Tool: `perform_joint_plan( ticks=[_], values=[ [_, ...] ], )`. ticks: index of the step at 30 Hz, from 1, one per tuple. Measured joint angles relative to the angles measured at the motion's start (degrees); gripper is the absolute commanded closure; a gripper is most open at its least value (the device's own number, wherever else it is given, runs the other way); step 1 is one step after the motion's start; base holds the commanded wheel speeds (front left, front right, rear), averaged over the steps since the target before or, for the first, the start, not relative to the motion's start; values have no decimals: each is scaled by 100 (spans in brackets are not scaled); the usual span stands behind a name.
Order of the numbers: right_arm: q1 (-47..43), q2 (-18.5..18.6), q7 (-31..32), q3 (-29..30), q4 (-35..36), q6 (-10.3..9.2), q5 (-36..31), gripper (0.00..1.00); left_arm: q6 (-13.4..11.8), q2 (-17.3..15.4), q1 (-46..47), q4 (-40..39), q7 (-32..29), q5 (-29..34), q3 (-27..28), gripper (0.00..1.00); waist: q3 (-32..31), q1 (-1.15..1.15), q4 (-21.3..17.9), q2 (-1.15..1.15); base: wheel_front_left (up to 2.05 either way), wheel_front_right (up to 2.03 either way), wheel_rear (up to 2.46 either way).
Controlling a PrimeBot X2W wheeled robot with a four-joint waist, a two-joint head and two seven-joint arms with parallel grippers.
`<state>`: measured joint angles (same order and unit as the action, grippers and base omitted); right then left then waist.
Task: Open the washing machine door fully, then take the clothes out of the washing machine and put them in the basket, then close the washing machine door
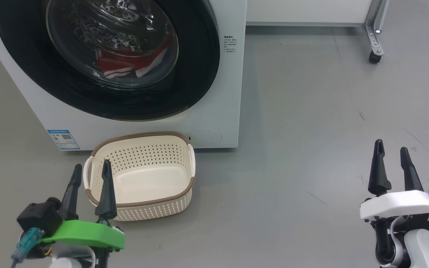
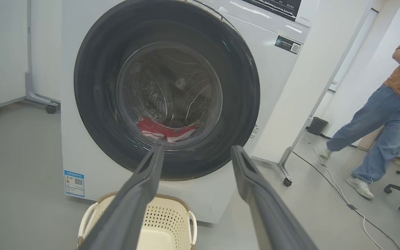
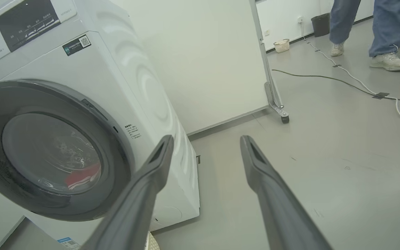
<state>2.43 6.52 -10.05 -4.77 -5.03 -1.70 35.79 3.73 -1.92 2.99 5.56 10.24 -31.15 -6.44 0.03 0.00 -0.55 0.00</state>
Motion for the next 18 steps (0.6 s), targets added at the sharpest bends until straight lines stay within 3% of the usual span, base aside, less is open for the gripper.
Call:
perform_joint_plan(
  ticks=[7, 18],
  values=[
    [-4, 104, -64, -254, -96, -116, -698, 0, -221, -5, -51, 210, 129, 850, -198, 0, 28, 0, -20, 0, 0, 0, 0],
    [-5, 124, -227, -528, -193, -278, -1605, 0, -456, -13, -131, 521, 354, 1697, -430, 0, 77, 0, -17, 0, 0, 0, 0]
  ],
)
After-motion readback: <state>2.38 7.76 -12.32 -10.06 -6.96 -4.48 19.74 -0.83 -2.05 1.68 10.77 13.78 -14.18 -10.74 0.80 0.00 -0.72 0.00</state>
